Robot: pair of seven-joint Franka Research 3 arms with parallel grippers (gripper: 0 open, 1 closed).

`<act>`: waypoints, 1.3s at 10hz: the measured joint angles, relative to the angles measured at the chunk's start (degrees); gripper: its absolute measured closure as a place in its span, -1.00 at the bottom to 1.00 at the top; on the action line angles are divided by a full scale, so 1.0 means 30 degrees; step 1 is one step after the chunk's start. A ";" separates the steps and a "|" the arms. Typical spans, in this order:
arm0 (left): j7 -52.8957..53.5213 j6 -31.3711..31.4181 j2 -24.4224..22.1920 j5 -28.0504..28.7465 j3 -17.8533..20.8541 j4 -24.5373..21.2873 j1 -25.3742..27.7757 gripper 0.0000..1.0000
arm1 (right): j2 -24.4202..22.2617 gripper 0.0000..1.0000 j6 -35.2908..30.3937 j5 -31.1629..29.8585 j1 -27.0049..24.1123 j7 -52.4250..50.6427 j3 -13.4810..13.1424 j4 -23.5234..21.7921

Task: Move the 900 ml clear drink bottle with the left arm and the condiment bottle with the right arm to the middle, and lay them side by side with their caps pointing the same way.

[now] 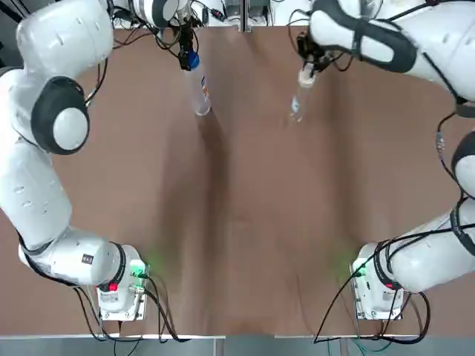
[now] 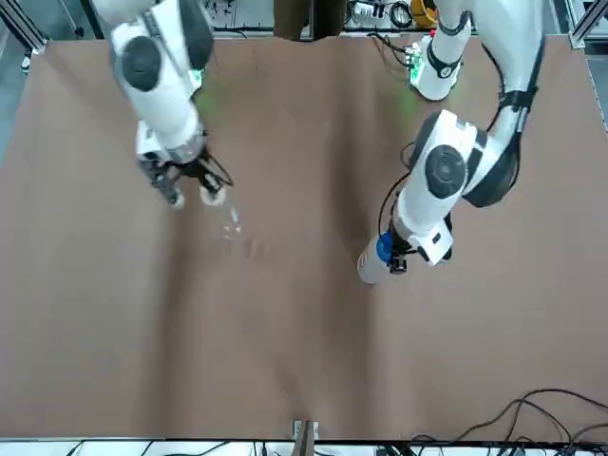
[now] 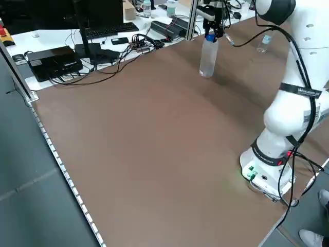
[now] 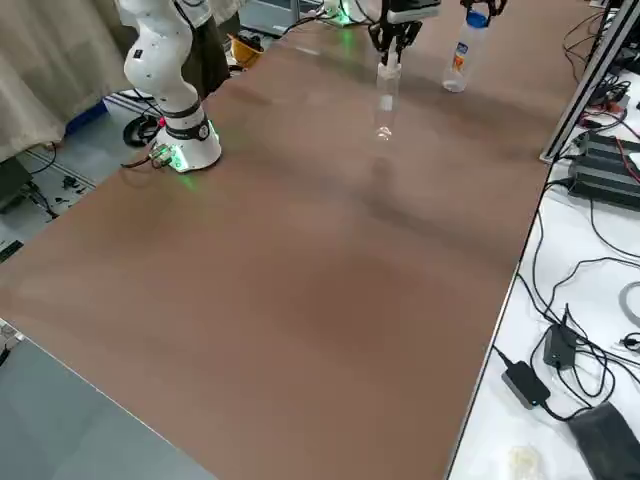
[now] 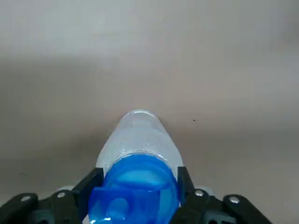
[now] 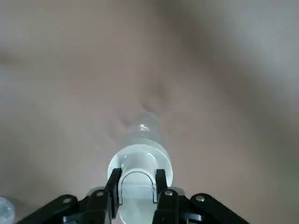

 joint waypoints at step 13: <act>0.0402 -0.0884 0.0823 -0.0419 0.1493 0.1722 -0.0416 -1.00 | 1.0511 0.33 -0.1832 -0.0103 0.3608 0.8676 -0.0340 1.3550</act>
